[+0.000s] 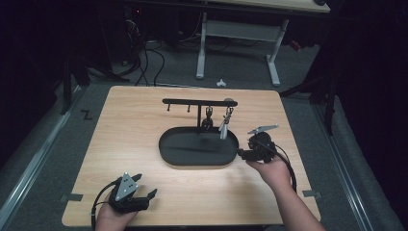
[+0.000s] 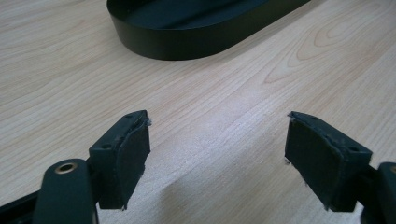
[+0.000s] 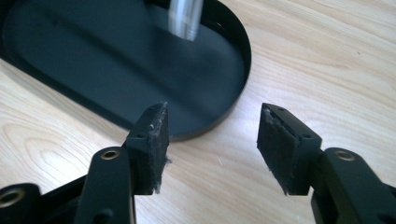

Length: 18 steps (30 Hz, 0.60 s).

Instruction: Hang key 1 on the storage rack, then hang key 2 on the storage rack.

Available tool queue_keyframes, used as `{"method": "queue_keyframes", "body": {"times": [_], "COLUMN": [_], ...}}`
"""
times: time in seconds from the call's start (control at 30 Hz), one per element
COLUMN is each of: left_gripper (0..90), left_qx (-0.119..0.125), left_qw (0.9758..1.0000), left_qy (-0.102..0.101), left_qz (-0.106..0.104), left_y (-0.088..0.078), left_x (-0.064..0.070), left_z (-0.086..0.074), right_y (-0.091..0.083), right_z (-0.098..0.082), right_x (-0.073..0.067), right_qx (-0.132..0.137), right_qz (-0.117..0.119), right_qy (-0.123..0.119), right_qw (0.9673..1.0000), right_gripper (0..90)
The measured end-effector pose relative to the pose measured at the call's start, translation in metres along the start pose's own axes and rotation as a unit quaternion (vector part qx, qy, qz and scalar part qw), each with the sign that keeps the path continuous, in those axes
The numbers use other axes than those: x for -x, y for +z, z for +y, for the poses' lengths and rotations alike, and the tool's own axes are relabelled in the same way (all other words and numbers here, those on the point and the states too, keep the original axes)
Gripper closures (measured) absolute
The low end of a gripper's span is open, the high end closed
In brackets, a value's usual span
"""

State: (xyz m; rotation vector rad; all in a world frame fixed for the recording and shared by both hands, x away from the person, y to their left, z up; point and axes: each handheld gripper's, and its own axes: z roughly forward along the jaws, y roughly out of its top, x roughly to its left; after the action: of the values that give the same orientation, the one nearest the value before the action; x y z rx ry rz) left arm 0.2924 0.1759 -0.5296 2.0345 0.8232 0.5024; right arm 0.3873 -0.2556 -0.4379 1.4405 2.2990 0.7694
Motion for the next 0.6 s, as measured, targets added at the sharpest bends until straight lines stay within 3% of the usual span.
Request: {"method": "queue_keyframes", "body": {"times": [0.1,0.13,0.2,0.23,0.33,0.37,0.4,0.43,0.6], "left_gripper": [22.6,22.6,22.6,22.6,22.6,22.6,22.6,22.5,22.5], "left_qx": [0.002,0.002,0.001,0.001,-0.002,-0.002,-0.005,-0.005,0.001], "left_qw": [1.0,1.0,1.0,1.0,0.9999,0.9999,0.9999,0.9999,1.0], "left_qy": [0.001,0.002,0.005,0.007,0.013,0.013,0.013,0.013,-0.002], "left_qz": [-0.001,-0.001,-0.002,-0.003,-0.003,-0.003,-0.005,-0.005,0.0], "left_y": [0.0,0.001,0.001,0.002,0.006,0.006,0.008,0.008,0.005], "left_x": [0.001,0.002,0.004,0.005,0.006,0.006,0.006,0.006,0.006], "left_z": [0.001,0.002,0.003,0.004,0.006,0.006,0.006,0.006,0.005], "right_y": [-0.001,-0.002,-0.003,-0.004,-0.005,-0.005,-0.006,-0.007,-0.009], "right_z": [-0.014,-0.032,-0.038,-0.055,-0.079,-0.079,-0.096,-0.101,-0.128], "right_x": [0.0,0.001,0.001,0.002,0.003,0.003,0.006,0.006,0.014], "right_qx": [0.015,0.033,0.04,0.058,0.083,0.083,0.095,0.097,0.116], "right_qz": [-0.004,-0.01,-0.012,-0.016,-0.021,-0.021,-0.026,-0.028,-0.041], "right_qy": [0.004,0.007,0.012,0.017,0.016,0.016,0.016,0.022,0.028], "right_qw": [0.9999,0.9994,0.999,0.998,0.9962,0.9962,0.995,0.9946,0.992], "right_gripper": [42.0,40.4,39.9,37.9,34.7,34.7,32.4,31.6,27.6]}}
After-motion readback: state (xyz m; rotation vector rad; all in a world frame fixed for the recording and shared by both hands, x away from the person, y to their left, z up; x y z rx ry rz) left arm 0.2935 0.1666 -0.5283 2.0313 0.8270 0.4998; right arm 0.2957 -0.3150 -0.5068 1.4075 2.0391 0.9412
